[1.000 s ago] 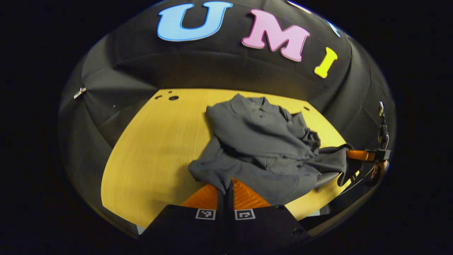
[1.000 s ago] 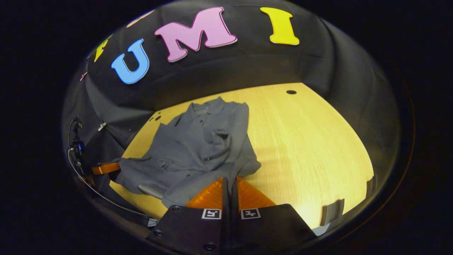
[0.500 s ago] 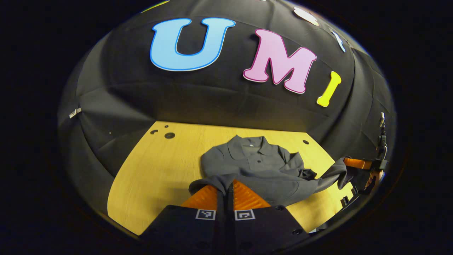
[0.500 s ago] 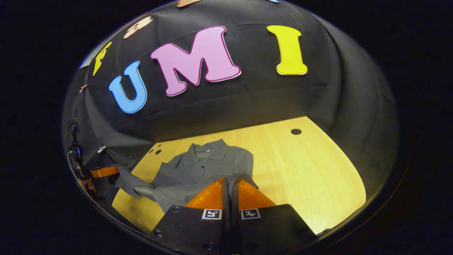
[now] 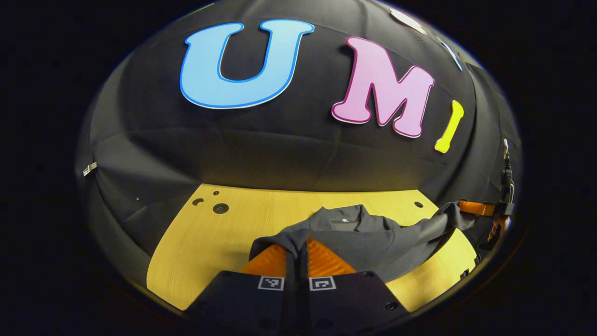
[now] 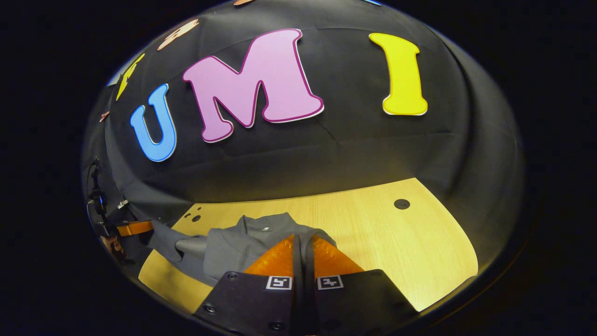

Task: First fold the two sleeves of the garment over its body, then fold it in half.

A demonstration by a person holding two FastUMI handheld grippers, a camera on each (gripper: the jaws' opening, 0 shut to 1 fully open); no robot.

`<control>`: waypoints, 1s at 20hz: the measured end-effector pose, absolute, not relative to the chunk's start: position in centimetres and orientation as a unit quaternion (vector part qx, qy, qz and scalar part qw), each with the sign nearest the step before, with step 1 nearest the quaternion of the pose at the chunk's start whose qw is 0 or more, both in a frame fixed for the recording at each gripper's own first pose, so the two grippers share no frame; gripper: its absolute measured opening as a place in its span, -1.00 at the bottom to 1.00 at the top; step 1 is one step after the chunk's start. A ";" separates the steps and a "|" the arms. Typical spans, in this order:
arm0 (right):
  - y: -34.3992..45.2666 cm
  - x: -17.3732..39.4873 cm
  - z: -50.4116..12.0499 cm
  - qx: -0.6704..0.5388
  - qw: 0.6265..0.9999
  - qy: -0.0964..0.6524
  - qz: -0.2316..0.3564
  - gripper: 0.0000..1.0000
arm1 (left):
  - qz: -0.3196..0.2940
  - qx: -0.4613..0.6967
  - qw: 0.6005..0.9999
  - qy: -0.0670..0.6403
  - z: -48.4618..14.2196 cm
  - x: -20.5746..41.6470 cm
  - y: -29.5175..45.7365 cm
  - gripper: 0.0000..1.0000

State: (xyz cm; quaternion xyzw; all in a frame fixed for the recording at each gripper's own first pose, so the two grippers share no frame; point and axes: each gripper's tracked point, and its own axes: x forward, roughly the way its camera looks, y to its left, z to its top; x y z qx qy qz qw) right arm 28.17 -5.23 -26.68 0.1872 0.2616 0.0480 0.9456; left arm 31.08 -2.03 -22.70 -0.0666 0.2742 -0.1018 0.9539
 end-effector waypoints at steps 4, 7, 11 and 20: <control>-4.8 31.4 -30.4 0.177 0.944 0.277 0.044 -0.91 | -0.092 -0.062 0.951 0.288 -26.1 34.6 -2.4 -0.89; -4.4 33.5 -34.3 0.173 0.939 0.295 0.042 -0.90 | -0.078 -0.067 0.948 0.301 -29.8 37.0 -3.0 -0.90; -4.1 35.8 -37.9 0.171 0.937 0.302 0.041 -0.90 | -0.079 -0.040 0.948 0.304 -33.3 39.9 -3.7 -0.89; -3.2 36.5 -45.2 0.138 0.927 0.346 0.038 -0.89 | -0.062 -0.036 0.937 0.343 -40.1 41.4 -4.4 -0.89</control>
